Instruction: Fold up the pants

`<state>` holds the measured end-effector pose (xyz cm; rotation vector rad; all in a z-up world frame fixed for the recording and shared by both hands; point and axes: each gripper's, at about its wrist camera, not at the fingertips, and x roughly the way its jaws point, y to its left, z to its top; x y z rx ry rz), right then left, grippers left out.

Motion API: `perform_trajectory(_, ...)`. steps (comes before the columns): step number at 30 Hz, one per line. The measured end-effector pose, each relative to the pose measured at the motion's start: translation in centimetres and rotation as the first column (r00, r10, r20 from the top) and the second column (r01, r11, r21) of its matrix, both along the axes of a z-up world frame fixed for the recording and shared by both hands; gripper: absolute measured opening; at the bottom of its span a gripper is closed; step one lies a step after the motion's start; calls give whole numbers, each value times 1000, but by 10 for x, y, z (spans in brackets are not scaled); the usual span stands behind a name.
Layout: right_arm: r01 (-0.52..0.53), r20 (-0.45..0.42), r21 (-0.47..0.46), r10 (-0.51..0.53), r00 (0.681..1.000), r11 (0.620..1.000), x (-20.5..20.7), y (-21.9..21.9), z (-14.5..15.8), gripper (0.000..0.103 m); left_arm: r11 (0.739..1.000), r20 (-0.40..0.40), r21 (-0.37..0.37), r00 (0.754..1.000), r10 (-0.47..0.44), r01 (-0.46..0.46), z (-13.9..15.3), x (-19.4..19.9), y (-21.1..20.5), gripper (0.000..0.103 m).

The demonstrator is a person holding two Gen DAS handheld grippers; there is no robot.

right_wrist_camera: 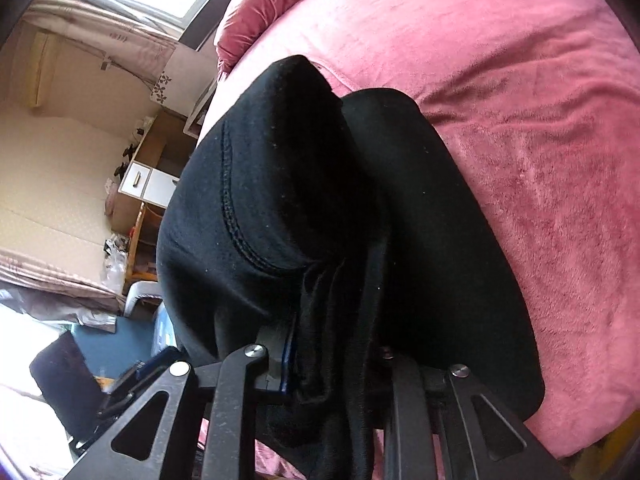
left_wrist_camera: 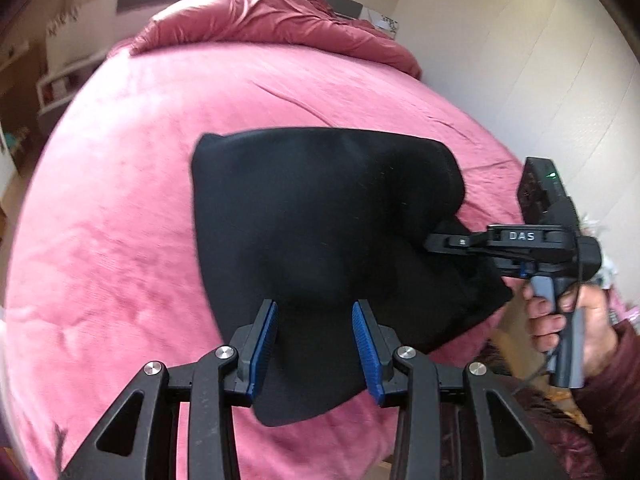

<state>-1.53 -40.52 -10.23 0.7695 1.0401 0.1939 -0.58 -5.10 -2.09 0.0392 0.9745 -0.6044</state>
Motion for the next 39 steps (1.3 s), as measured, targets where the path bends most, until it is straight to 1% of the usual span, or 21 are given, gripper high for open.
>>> perform_trajectory(1, -1, 2, -9, 1, 1000, 1000, 2, 5, 0, 21, 1000, 9, 14, 1000, 10, -10, 2, 0, 1, 39)
perform_trajectory(6, -36, 18, -110, 39, 999, 993, 7, 23, 12, 20, 998, 28, 49, 999, 36, -37, 0, 0, 5, 39)
perform_trajectory(11, -68, 43, -165, 76, 996, 984, 16, 34, 30, 19, 997, 24, 52, 998, 57, -58, -4, 3, 8, 39)
perform_trajectory(14, -85, 60, -204, 99, 993, 975, 18, 30, 38, 19, 997, 17, 58, 998, 57, -57, -6, 3, 9, 40)
perform_trajectory(17, -86, 49, -217, 99, 994, 972, 22, 19, 39, 19, 997, 2, 64, 999, 50, -50, -11, 6, 1, 40)
perform_trajectory(21, -91, 9, -218, 95, 995, 972, 32, 12, 22, 19, 997, -28, 74, 999, 34, -32, -18, 9, -3, 42)
perform_trajectory(22, -90, 1, -214, 92, 996, 973, 34, 11, 18, 19, 997, -42, 73, 999, 30, -26, -20, 10, -5, 45)
perform_trajectory(24, -90, -3, -205, 91, 996, 975, 36, 10, 17, 20, 998, -71, 55, 997, 32, -28, -24, 15, -5, 46)
perform_trajectory(26, -68, -2, -196, 69, 998, 978, 35, 7, 21, 27, 999, -80, 32, 996, 35, -33, -21, 15, -2, 46)
perform_trajectory(28, -35, 25, -238, 42, 999, 971, 23, -2, 35, 29, 999, -79, -10, 996, 48, -49, -17, 16, 6, 46)
perform_trajectory(31, 30, 60, -226, -17, 998, 974, -2, -16, 53, 32, 994, -73, -64, 994, 80, -85, -11, 19, 18, 46)
perform_trajectory(34, 64, 92, -198, -46, 995, 978, -27, -23, 69, 32, 989, -57, -82, 991, 120, -125, -7, 22, 29, 46)
perform_trajectory(36, 67, 95, -138, -54, 994, 988, -43, -27, 70, 32, 986, -59, -82, 989, 139, -144, -7, 25, 35, 46)
perform_trajectory(39, 47, 79, -52, -43, 996, 998, -62, -16, 65, 32, 984, -63, -72, 986, 157, -161, -9, 27, 39, 46)
